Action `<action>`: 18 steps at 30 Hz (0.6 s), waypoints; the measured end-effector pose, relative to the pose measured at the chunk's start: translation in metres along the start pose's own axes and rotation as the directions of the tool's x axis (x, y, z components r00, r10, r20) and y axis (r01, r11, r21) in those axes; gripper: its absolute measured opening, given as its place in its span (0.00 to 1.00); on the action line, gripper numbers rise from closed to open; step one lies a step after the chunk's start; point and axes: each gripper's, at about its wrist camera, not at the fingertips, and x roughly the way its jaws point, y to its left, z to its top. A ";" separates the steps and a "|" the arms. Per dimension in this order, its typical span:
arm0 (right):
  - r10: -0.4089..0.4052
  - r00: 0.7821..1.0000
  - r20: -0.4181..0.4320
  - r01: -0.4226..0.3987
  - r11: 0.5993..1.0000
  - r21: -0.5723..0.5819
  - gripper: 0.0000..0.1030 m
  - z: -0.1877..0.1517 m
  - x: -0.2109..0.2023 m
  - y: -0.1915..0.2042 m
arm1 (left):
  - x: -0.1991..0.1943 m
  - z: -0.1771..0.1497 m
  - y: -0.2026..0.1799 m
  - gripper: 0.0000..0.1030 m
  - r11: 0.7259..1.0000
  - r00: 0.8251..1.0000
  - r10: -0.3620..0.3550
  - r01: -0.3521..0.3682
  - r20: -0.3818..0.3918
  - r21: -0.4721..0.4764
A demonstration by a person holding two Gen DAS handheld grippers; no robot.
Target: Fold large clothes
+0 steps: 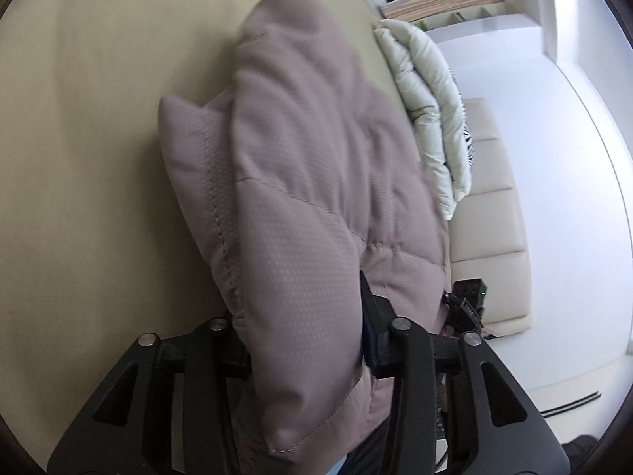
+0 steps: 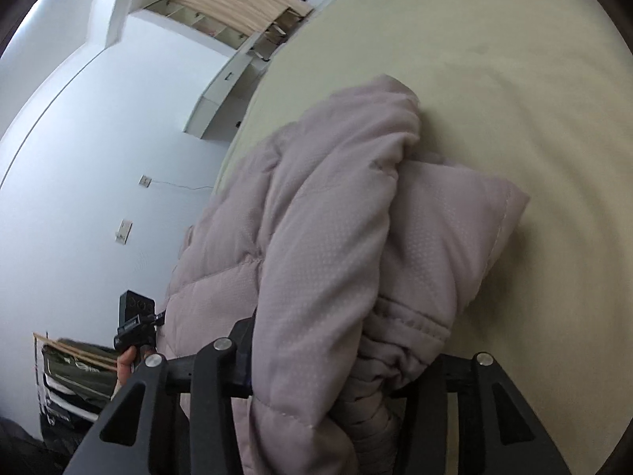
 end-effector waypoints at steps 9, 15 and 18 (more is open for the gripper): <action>0.027 0.992 0.120 -0.041 0.992 0.118 0.63 -0.022 -0.002 -0.023 | 0.023 -0.001 -0.008 0.48 0.999 0.998 0.027 -0.025 0.061 -0.025; 0.000 0.973 0.230 -0.045 0.980 0.193 0.64 -0.054 -0.044 -0.034 | -0.008 -0.016 -0.024 0.48 0.995 0.987 0.102 -0.101 0.126 -0.017; -0.042 0.961 0.272 -0.014 0.979 0.203 0.64 -0.075 -0.068 -0.031 | -0.019 -0.022 -0.046 0.48 0.990 0.974 0.136 -0.141 0.179 0.014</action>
